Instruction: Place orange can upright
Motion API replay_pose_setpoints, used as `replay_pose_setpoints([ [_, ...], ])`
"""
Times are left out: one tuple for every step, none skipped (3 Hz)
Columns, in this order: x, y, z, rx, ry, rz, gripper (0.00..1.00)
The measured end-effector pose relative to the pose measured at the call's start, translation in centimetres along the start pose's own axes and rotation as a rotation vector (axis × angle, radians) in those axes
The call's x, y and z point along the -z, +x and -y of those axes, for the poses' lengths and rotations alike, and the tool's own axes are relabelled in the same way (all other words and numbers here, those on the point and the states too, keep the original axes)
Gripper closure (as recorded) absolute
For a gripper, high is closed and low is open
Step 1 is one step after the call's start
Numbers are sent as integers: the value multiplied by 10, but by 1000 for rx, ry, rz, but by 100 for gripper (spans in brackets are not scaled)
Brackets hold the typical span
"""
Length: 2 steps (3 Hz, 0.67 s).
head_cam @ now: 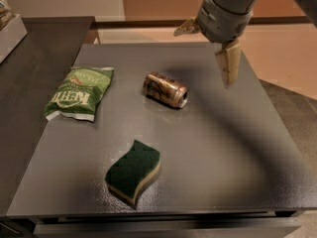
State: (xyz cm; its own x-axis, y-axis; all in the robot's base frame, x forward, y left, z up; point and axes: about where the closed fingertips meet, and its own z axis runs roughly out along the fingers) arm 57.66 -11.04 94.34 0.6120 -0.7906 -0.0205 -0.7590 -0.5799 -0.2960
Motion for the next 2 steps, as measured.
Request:
replay_pose_setpoints([
  [-7, -10, -3, 60, -14, 12, 0],
  [-13, -17, -6, 93, -29, 19, 0],
])
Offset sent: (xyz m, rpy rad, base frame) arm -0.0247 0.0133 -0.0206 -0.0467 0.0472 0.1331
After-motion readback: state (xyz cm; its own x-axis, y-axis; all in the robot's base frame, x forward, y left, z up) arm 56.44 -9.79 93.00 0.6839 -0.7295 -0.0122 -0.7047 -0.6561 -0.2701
